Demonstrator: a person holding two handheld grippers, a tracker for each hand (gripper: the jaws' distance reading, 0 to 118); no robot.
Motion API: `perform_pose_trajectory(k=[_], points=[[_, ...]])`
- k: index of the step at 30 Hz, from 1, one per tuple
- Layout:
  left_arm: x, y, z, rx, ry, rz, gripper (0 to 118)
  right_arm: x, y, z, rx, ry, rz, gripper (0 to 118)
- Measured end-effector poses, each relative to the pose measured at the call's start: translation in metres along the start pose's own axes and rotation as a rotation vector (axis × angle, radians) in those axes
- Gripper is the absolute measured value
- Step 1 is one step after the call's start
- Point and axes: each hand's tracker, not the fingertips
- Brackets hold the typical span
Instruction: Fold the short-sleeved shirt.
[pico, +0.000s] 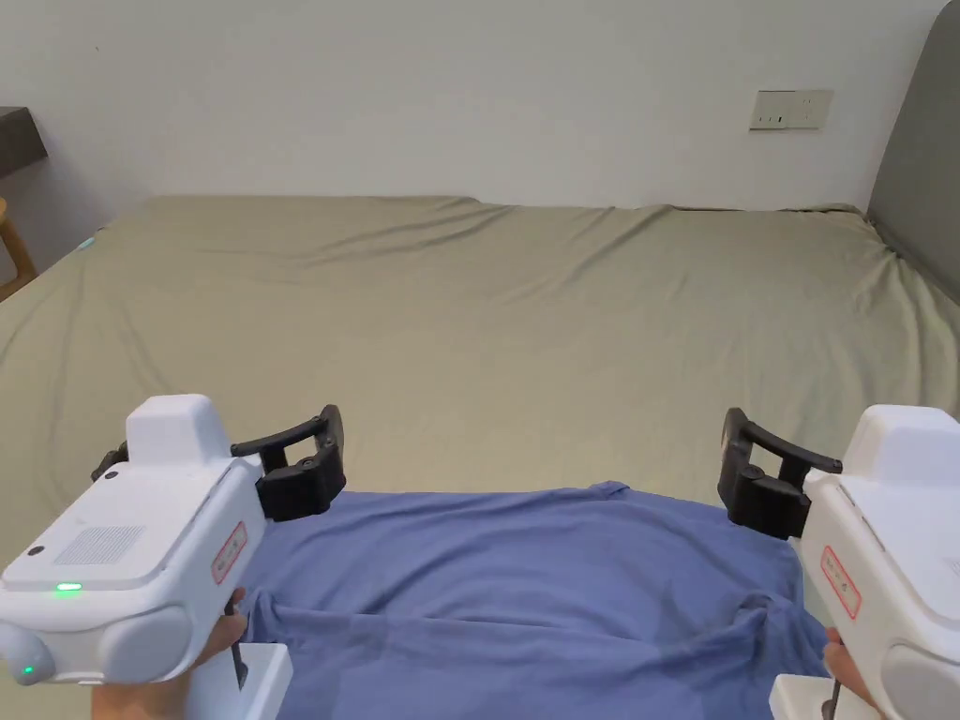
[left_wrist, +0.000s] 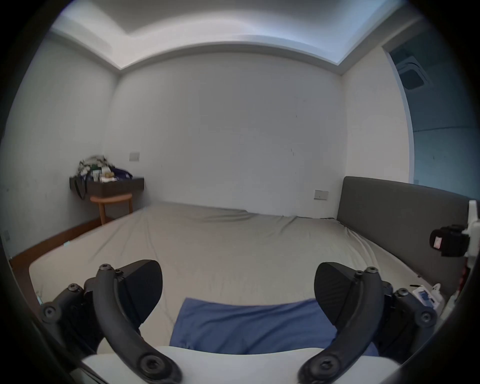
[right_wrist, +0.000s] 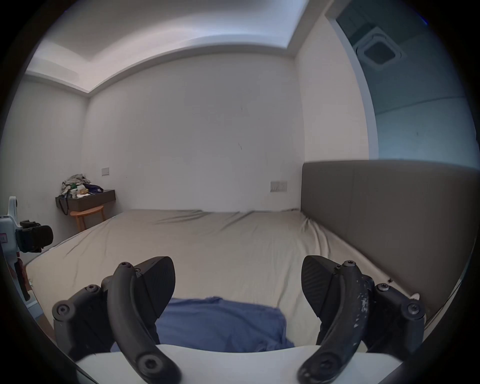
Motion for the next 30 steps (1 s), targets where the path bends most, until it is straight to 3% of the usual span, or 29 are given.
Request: perform_pose_trajectory(k=[2,3,4,5,6,8,10,14,19,23,28,29,30], points=[[0.006,-0.002,0.001,0.030,0.003,-0.022,88,-0.003,0.000,-0.001,0.024,-0.014,0.020,96],[0.007,-0.005,0.000,0.037,-0.007,-0.021,69,-0.004,0.001,0.000,0.026,-0.012,0.028,84],[0.009,-0.008,-0.001,0.046,-0.006,-0.032,33,-0.005,0.001,0.000,0.038,-0.011,0.035,60],[0.011,-0.010,-0.002,0.048,-0.001,-0.037,10,-0.006,-0.001,-0.001,0.046,-0.013,0.040,32],[0.013,-0.012,-0.006,0.043,0.000,-0.044,3,-0.008,-0.001,-0.002,0.052,-0.019,0.049,24],[0.009,-0.017,-0.014,0.034,-0.012,-0.039,0,-0.009,-0.001,-0.007,0.051,-0.028,0.066,7],[0.006,-0.018,-0.021,0.021,-0.039,-0.037,0,-0.008,-0.004,-0.013,0.054,-0.021,0.069,2],[0.004,-0.019,-0.042,-0.011,-0.026,-0.066,0,-0.008,-0.005,-0.026,0.046,-0.024,0.074,1],[-0.004,-0.017,-0.112,-0.281,-0.011,-0.123,0,-0.006,-0.008,-0.052,0.015,-0.021,0.078,2],[-0.027,-0.023,-0.180,-0.478,-0.095,-0.038,0,-0.004,-0.014,-0.078,-0.019,-0.024,0.091,2],[-0.061,-0.057,-0.265,-0.662,-0.067,-0.018,0,0.001,-0.025,-0.111,-0.066,-0.039,0.084,2],[-0.066,-0.065,-0.277,-0.688,-0.056,-0.031,2,0.001,-0.027,-0.116,-0.074,-0.043,0.084,2],[-0.072,-0.076,-0.291,-0.715,-0.031,-0.031,12,0.002,-0.030,-0.122,-0.082,-0.047,0.085,2]])
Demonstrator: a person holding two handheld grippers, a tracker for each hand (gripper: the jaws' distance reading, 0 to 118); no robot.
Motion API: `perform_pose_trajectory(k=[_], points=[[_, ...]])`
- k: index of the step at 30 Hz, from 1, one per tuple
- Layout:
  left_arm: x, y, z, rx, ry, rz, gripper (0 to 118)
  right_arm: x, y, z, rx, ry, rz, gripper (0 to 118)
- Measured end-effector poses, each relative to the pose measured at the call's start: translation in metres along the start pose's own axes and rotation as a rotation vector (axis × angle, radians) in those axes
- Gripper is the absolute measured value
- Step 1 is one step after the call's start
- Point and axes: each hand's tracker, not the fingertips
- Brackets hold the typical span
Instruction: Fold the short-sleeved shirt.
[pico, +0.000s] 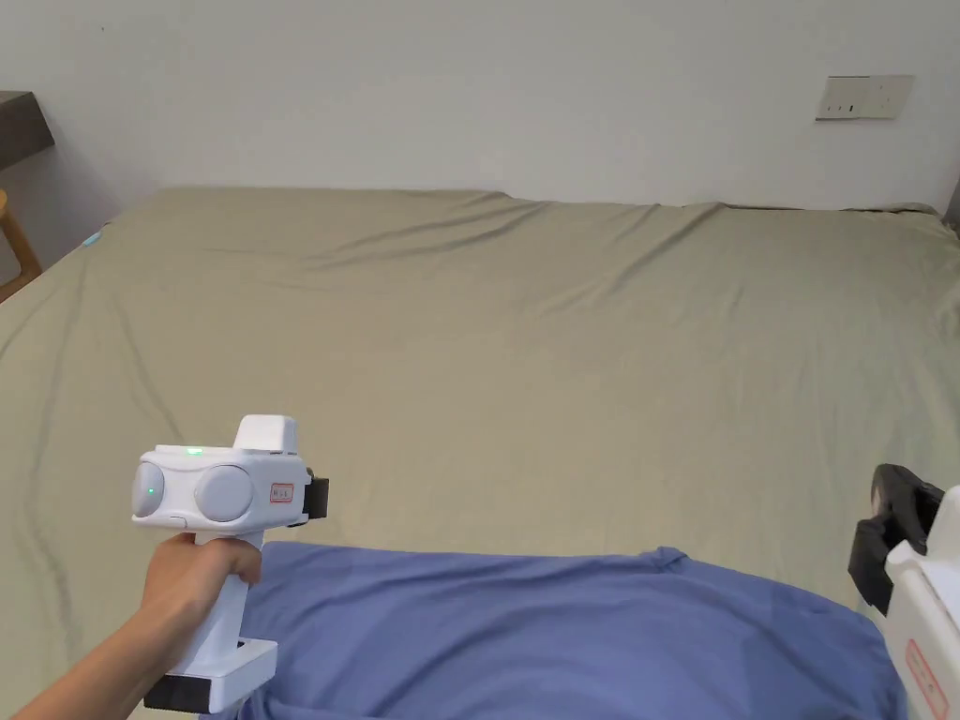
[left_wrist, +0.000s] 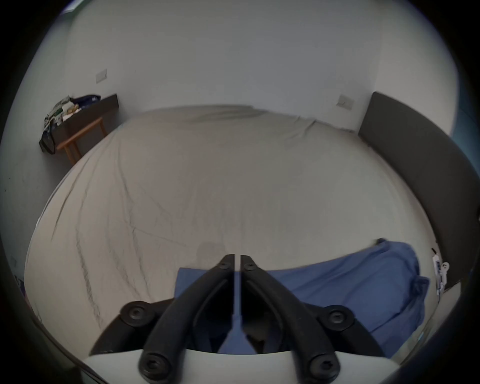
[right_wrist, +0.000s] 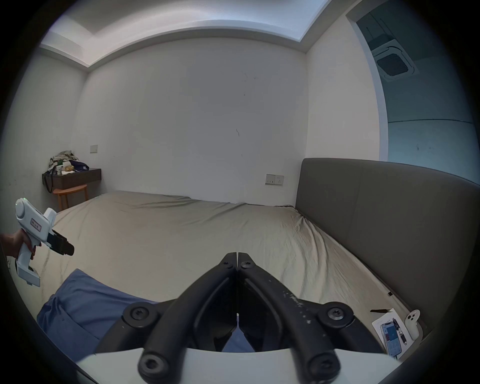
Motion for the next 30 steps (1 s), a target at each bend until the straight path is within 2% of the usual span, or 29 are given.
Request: perform_pose_trajectory(k=[2,3,4,8,9,11,12,13,14,15,16,18,21,23,25,26,29,30], points=[[-0.012,0.000,-0.027,-0.083,0.012,-0.009,73,0.001,-0.004,-0.012,-0.018,-0.004,0.005,2],[-0.017,-0.003,-0.040,-0.099,0.038,0.003,99,0.001,-0.006,-0.017,-0.029,-0.006,0.008,2],[-0.020,-0.006,-0.052,-0.134,0.044,-0.001,112,0.002,-0.009,-0.023,-0.038,-0.009,0.010,2],[-0.024,-0.025,-0.075,-0.157,0.067,0.022,101,0.004,-0.020,-0.040,-0.075,-0.021,0.012,2],[-0.026,-0.030,-0.082,-0.201,0.051,0.034,91,0.006,-0.023,-0.044,-0.091,-0.025,0.008,2],[-0.021,-0.041,-0.092,-0.256,0.058,0.015,55,0.008,-0.029,-0.050,-0.121,-0.026,-0.004,2],[-0.017,-0.046,-0.092,-0.223,0.098,-0.031,47,0.010,-0.032,-0.053,-0.139,-0.024,-0.011,2],[-0.014,-0.048,-0.086,-0.153,0.098,-0.065,44,0.013,-0.035,-0.057,-0.164,-0.019,-0.026,2],[-0.012,-0.046,-0.085,-0.169,0.101,-0.062,33,0.016,-0.038,-0.061,-0.180,-0.018,-0.042,2],[-0.010,-0.044,-0.082,-0.174,0.072,-0.051,10,0.020,-0.041,-0.065,-0.204,-0.013,-0.065,2],[-0.009,-0.043,-0.078,-0.168,0.033,-0.041,0,0.024,-0.045,-0.071,-0.231,-0.010,-0.079,2],[-0.004,-0.040,-0.064,-0.129,0.061,-0.038,0,0.035,-0.051,-0.092,-0.302,-0.012,-0.119,3],[-0.003,-0.037,-0.031,-0.025,0.025,-0.022,0,0.051,-0.063,-0.132,-0.426,0.013,-0.150,20],[-0.002,-0.036,-0.004,0.026,-0.022,-0.008,0,0.057,-0.075,-0.162,-0.517,0.041,-0.161,50],[0.005,-0.038,0.022,0.063,-0.039,-0.029,0,0.060,-0.088,-0.191,-0.640,0.070,-0.184,88],[0.007,-0.038,0.032,0.077,-0.046,-0.041,0,0.060,-0.098,-0.203,-0.697,0.085,-0.199,97],[0.011,-0.037,0.055,0.104,-0.070,-0.043,0,0.053,-0.120,-0.229,-0.766,0.080,-0.134,100],[0.012,-0.037,0.060,0.108,-0.075,-0.040,0,0.048,-0.124,-0.230,-0.785,0.049,-0.141,100]])
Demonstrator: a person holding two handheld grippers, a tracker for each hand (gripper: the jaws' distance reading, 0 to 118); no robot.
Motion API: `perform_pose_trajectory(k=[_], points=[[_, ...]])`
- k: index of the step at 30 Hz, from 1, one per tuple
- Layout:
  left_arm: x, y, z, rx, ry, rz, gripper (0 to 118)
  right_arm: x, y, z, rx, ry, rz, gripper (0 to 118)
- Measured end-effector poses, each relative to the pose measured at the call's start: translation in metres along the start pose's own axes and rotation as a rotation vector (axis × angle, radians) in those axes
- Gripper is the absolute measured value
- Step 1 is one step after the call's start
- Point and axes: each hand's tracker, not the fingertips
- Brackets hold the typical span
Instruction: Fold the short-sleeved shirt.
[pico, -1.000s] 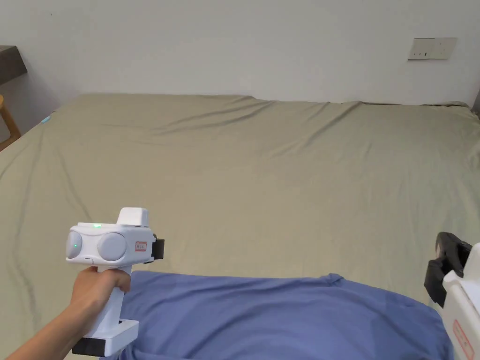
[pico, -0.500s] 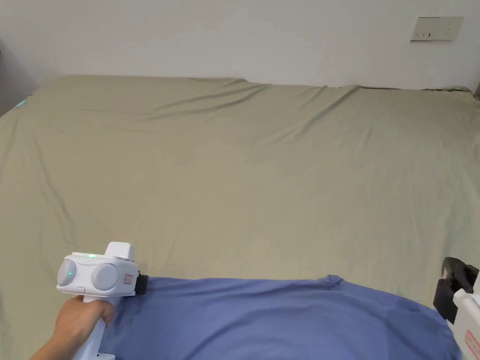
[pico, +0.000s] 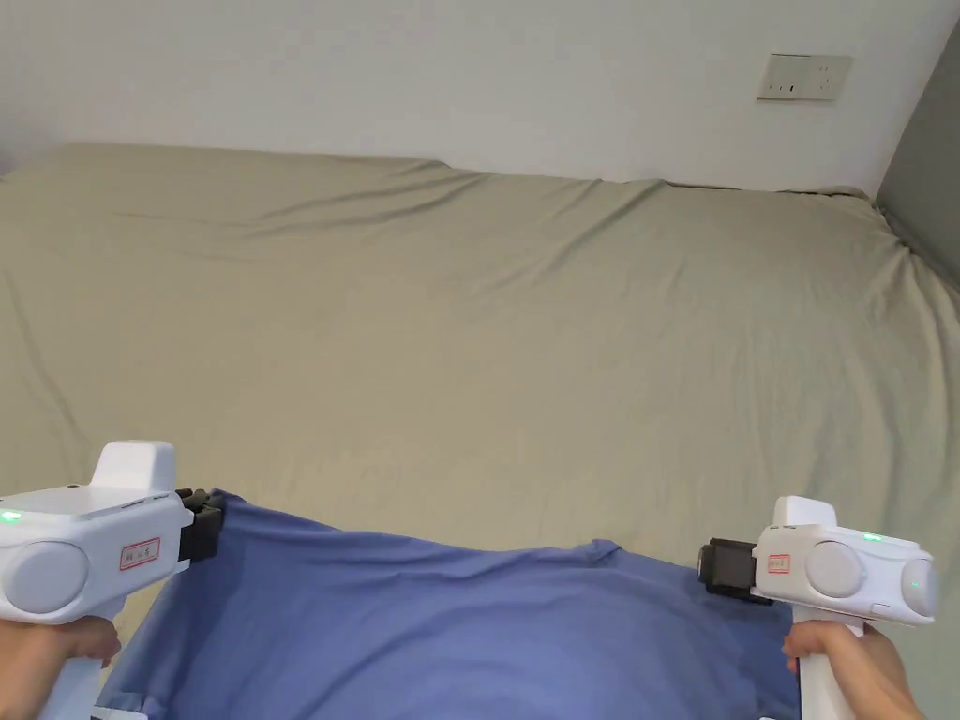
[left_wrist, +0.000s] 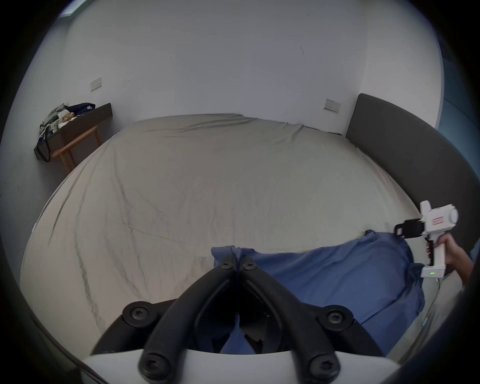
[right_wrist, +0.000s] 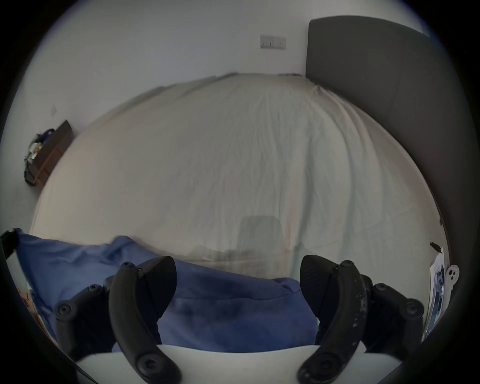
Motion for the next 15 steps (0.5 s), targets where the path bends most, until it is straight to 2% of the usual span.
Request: perform_pose_trajectory(k=[2,4,5,6,7,9,11,15], points=[[0.002,0.000,0.006,0.006,-0.008,0.001,0,-0.009,-0.004,-0.008,-0.051,-0.018,0.051,89],[0.002,0.000,0.007,0.009,0.000,-0.003,0,-0.015,-0.009,-0.016,-0.064,-0.065,0.113,59],[0.002,-0.001,0.009,0.008,0.000,-0.002,0,-0.014,-0.012,-0.014,-0.057,-0.047,0.106,44],[0.002,-0.002,0.010,0.007,-0.001,-0.001,0,-0.013,-0.015,-0.009,-0.018,0.027,0.085,38],[0.001,-0.003,0.010,0.004,0.002,0.001,0,-0.014,-0.016,-0.003,-0.010,0.045,0.069,31],[0.000,-0.006,0.013,0.001,0.006,0.005,0,-0.014,-0.019,0.006,-0.014,0.029,0.092,13],[-0.003,-0.008,0.015,0.003,0.019,0.009,0,-0.013,-0.022,0.026,0.061,0.025,0.112,13],[-0.008,-0.017,0.031,0.019,0.048,0.037,0,0.001,-0.034,0.081,0.177,0.096,0.110,13]])
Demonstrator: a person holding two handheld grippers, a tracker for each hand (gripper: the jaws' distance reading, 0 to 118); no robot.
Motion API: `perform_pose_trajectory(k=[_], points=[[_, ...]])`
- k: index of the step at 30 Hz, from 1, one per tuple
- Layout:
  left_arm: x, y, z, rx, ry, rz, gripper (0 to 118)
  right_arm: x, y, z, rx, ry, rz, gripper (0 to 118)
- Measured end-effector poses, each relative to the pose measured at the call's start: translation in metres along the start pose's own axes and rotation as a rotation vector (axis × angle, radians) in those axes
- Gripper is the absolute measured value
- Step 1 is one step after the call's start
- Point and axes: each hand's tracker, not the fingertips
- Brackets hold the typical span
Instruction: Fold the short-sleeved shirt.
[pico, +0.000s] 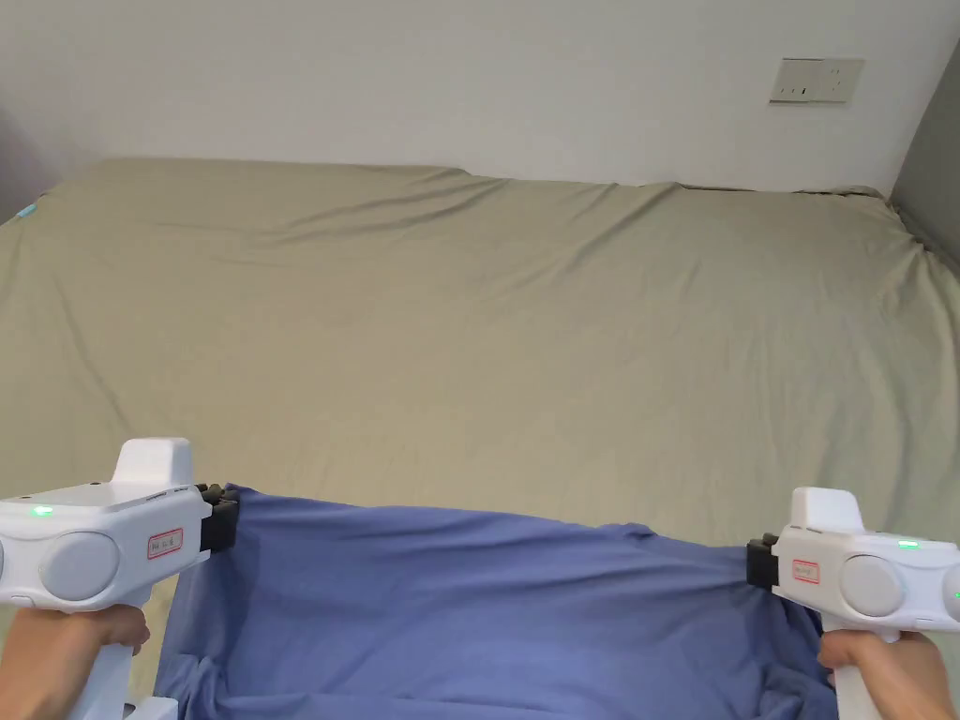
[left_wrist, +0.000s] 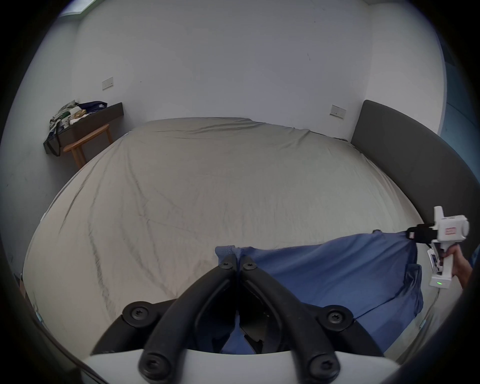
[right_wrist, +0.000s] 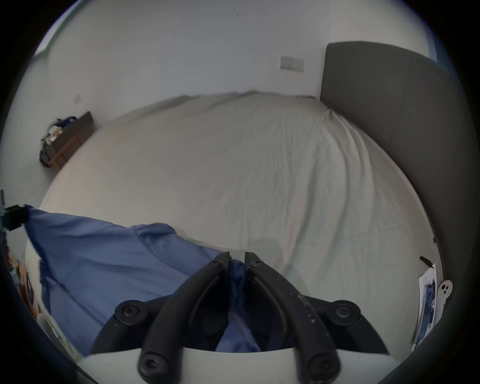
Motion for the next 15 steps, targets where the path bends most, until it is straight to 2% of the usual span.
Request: perform_pose_trajectory(k=[6,10,15], points=[[-0.018,-0.031,0.035,0.004,0.032,0.080,0,0.007,-0.036,0.096,0.102,0.070,0.005,13],[-0.029,-0.064,0.057,-0.013,0.037,0.101,0,0.012,-0.080,0.140,0.126,0.105,-0.043,13],[-0.030,-0.126,0.071,-0.108,0.033,0.110,0,0.011,-0.146,0.155,0.080,0.108,-0.125,13]])
